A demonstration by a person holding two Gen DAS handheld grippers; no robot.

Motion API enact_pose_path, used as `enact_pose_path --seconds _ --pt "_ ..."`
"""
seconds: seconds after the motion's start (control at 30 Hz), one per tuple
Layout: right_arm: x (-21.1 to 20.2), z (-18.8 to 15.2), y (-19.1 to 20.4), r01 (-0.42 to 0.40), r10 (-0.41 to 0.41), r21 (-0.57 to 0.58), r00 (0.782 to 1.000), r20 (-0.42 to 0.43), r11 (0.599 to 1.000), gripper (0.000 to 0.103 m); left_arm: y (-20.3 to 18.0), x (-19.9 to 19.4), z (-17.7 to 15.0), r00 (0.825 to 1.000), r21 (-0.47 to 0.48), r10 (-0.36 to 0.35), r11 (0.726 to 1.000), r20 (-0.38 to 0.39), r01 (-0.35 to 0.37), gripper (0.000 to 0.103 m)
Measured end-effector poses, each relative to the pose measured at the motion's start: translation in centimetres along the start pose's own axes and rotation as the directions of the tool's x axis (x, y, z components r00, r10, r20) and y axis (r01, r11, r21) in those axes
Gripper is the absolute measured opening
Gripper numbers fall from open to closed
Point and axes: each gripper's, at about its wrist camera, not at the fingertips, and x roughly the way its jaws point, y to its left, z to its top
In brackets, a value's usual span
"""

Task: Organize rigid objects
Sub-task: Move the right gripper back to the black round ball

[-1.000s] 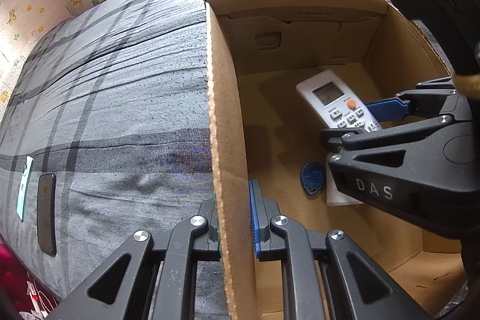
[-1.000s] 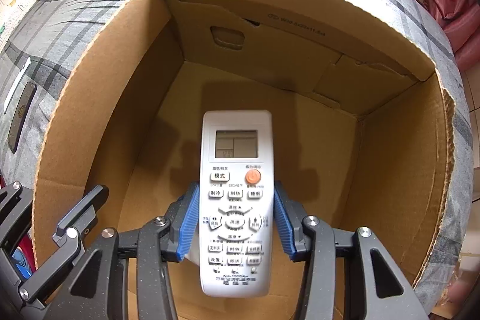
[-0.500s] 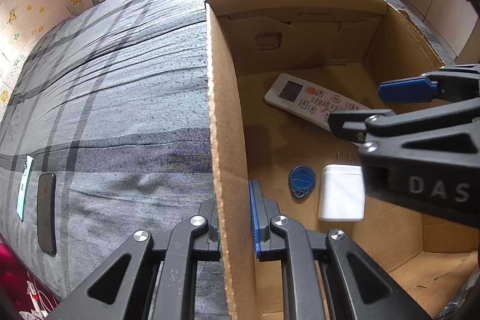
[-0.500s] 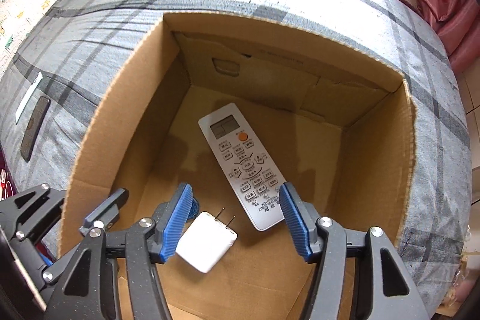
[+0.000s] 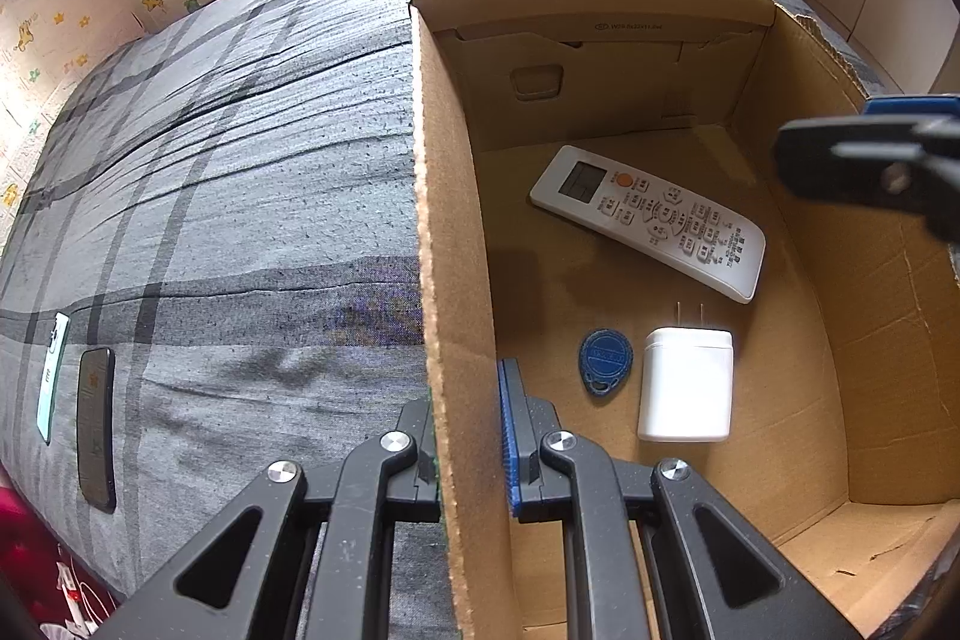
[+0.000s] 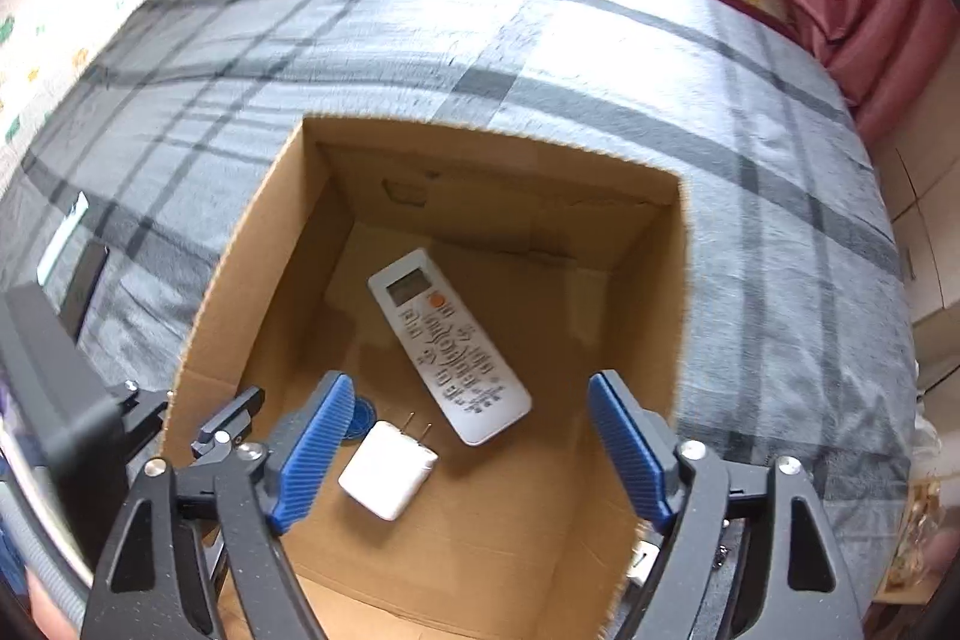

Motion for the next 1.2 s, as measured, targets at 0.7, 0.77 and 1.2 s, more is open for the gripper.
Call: enact_pose_path --seconds 0.7,0.77,1.2 --pt "-6.4 -4.3 -10.4 0.167 -0.176 0.127 0.982 0.070 0.978 0.103 -0.4 -0.2 -0.1 1.000 0.002 0.008 1.000 0.002 -0.008 0.014" --pt "-6.6 -5.0 -11.7 0.172 -0.183 0.144 0.981 0.061 0.974 0.103 -0.4 -0.2 -0.1 1.000 0.000 0.006 1.000 0.001 -0.006 0.014" --pt "-6.4 -10.6 -18.9 0.224 -0.226 0.283 0.974 -0.029 0.933 0.103 -0.6 -0.3 0.0 1.000 0.001 0.011 1.000 0.002 -0.011 0.014"
